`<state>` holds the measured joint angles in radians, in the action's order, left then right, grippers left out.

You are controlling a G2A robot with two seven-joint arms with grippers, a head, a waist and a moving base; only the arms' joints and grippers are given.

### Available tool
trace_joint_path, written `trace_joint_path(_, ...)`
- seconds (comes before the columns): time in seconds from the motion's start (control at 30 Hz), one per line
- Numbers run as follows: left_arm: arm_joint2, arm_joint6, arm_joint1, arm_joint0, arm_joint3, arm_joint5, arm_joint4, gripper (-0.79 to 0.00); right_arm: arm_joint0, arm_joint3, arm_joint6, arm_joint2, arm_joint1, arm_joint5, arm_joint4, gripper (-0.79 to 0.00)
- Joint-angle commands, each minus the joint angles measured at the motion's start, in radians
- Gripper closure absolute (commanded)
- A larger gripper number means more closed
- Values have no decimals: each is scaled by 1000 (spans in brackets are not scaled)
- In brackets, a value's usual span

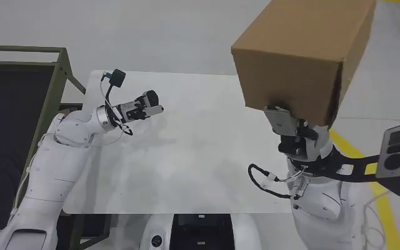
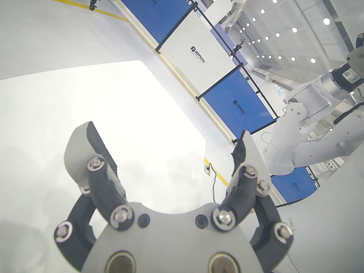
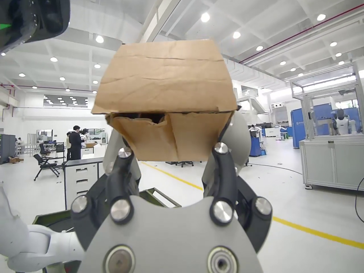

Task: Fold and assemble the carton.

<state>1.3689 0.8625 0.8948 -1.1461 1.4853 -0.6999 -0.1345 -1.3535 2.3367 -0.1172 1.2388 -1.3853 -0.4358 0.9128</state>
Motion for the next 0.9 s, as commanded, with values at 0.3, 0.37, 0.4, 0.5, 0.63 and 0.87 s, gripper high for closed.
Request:
trace_joint_path(0.3,0,0,0,0,0,0,0,-785,-37,4,94,19,15,-79,7,0)
trace_joint_path(0.37,0,0,0,0,0,0,0,-785,-46,7,101,23,18,-93,11,0)
trace_joint_path(0.4,0,0,0,0,0,0,0,-785,-51,8,109,22,20,-103,13,0)
trace_joint_path(0.5,0,0,0,0,0,0,0,-785,-62,12,136,20,25,-138,25,0)
trace_joint_path(0.63,0,0,0,0,0,0,0,-785,-80,13,165,13,32,-186,56,0)
trace_joint_path(0.87,0,0,0,0,0,0,0,-785,-141,13,215,14,50,-289,115,0)
